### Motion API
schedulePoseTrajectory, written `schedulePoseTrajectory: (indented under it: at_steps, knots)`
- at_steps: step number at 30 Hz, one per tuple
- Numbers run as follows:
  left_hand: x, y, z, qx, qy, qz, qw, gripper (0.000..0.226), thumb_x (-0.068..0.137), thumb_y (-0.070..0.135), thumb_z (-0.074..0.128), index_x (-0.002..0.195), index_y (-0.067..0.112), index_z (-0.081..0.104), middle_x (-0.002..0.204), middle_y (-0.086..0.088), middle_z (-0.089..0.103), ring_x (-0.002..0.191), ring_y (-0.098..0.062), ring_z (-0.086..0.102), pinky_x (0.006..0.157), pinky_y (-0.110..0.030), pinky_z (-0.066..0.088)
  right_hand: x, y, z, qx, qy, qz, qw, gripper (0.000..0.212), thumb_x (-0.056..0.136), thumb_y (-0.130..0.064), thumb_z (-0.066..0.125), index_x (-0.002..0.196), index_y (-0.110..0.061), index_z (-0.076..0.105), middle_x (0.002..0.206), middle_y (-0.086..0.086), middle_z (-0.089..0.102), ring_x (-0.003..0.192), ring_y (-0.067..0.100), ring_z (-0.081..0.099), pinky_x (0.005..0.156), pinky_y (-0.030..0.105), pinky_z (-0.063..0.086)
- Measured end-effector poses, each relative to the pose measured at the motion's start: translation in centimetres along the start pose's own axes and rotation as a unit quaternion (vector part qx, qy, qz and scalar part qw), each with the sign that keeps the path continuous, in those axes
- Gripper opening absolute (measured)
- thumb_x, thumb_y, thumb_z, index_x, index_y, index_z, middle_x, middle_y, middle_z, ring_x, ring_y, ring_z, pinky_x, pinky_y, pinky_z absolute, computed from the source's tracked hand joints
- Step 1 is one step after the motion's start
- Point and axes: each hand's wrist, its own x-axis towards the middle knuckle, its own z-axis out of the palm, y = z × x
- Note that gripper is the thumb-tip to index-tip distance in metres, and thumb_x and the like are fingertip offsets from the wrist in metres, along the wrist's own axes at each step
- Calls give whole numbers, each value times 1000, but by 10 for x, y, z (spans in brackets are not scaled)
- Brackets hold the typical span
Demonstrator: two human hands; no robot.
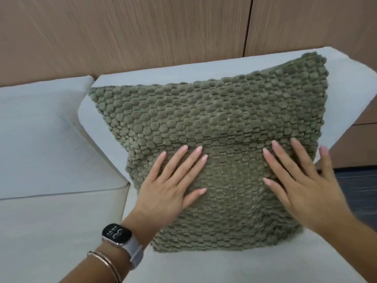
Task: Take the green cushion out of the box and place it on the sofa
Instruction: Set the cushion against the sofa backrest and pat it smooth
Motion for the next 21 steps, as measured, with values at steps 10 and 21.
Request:
schedulePoseTrajectory:
  at_steps: [10, 21]
  knots:
    - [17, -22, -1, -5, 14, -30, 999, 64, 96, 52, 32, 151, 24, 15, 156, 1, 19, 148, -17, -2, 118, -43, 3, -29, -70, 31, 43, -12, -188, 981, 53, 98, -43, 23, 149, -31, 16, 157, -3, 8, 143, 18, 11, 115, 44, 5]
    - [-46, 62, 2, -13, -12, 183, 983, 72, 92, 48, 38, 151, 13, 14, 156, -6, 11, 146, -26, 8, 119, -41, 3, -97, -47, 26, -28, -15, -113, 993, 54, 94, -35, 28, 143, -12, 31, 154, 7, 21, 138, 25, 24, 105, 54, 24]
